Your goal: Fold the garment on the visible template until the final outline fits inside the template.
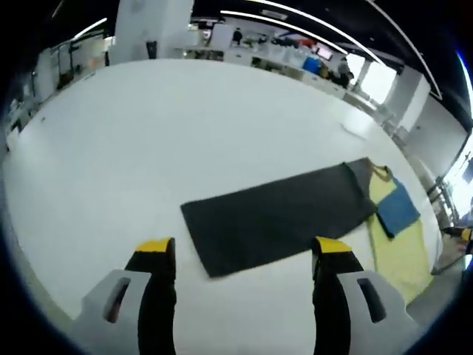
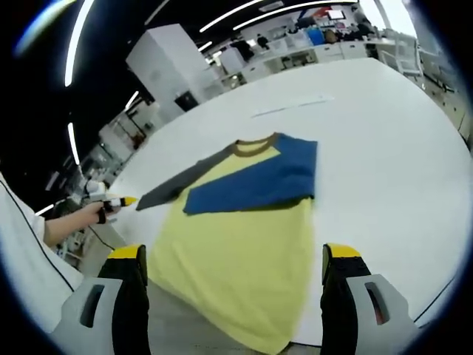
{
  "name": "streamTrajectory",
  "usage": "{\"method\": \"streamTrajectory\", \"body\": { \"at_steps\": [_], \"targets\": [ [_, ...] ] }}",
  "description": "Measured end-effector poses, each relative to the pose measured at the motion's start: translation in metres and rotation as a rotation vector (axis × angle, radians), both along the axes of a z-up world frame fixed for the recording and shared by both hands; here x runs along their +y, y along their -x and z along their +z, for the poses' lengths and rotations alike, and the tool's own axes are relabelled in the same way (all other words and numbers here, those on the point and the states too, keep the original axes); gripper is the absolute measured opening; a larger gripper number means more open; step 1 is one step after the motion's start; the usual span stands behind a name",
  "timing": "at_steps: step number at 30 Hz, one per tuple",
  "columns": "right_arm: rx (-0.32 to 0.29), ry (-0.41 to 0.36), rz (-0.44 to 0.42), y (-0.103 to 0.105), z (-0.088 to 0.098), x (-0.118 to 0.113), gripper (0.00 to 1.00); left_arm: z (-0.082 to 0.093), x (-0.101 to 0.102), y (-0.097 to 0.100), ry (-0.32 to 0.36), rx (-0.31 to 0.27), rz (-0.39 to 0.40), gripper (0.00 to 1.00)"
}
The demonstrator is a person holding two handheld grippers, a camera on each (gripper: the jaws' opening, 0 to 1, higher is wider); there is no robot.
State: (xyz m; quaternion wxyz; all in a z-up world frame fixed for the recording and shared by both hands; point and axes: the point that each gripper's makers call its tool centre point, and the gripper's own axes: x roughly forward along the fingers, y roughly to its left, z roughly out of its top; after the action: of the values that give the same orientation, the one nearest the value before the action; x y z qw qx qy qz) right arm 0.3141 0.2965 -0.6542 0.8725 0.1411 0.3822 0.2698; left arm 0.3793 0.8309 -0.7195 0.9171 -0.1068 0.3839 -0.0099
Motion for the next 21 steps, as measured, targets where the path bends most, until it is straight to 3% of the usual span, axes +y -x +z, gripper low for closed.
{"method": "streamTrajectory", "body": {
  "at_steps": [21],
  "targets": [
    [0.012,0.023,0.009,0.002,-0.002,-0.001,0.98,-0.012,0.019,-0.026,-0.054,-0.01,0.001,0.54]
  ]
}}
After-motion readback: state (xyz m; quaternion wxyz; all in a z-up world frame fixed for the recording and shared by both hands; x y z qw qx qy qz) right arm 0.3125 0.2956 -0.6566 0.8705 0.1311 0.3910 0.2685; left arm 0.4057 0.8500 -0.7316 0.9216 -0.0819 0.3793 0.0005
